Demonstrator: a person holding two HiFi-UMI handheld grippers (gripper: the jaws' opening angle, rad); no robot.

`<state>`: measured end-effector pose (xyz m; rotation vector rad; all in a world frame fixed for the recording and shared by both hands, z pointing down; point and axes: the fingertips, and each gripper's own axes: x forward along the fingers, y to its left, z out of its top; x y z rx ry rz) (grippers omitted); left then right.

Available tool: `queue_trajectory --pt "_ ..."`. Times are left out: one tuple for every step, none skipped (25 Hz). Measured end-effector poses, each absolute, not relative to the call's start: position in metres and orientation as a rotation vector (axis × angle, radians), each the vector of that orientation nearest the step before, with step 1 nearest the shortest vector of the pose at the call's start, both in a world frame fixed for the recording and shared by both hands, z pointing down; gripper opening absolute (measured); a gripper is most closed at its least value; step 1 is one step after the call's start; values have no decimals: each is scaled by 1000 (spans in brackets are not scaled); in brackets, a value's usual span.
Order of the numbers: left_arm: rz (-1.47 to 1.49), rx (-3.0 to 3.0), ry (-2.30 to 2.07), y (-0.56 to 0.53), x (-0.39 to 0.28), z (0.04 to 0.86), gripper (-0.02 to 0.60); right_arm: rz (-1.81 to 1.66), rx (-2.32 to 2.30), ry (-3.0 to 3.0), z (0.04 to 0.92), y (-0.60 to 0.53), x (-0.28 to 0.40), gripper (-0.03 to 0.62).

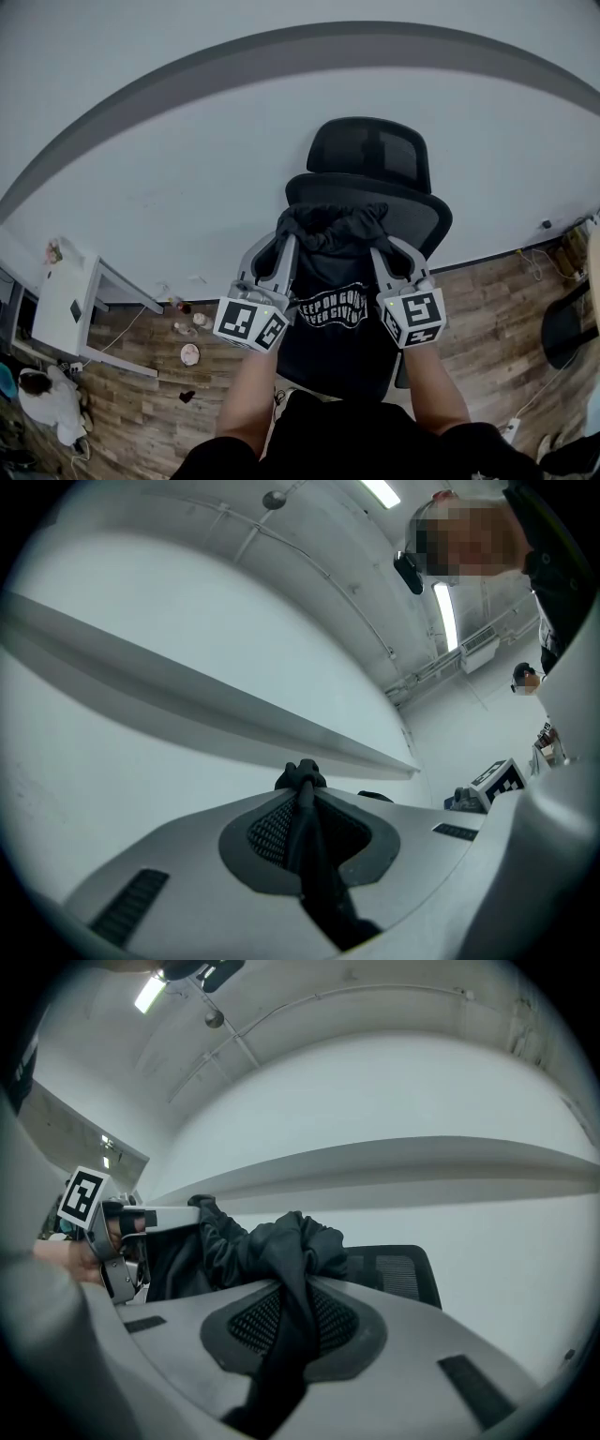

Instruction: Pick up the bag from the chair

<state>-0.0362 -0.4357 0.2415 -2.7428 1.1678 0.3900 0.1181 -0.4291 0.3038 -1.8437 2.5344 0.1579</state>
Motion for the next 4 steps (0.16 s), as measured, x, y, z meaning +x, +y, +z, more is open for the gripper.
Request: queue_trajectory --pt "388 -2746 1169 -437 -37 243 49 154 -1842 2538 305 -431 117 69" --pt "384 -2750 1171 -439 -38 244 49 151 -1842 2542 307 -432 116 69" --pt "380 -2754 1171 -440 -38 246 49 147 -1842 2545 309 -433 115 69" --pt "376 -2759 1172 -442 -38 248 49 143 -1843 2548 311 -434 115 69"
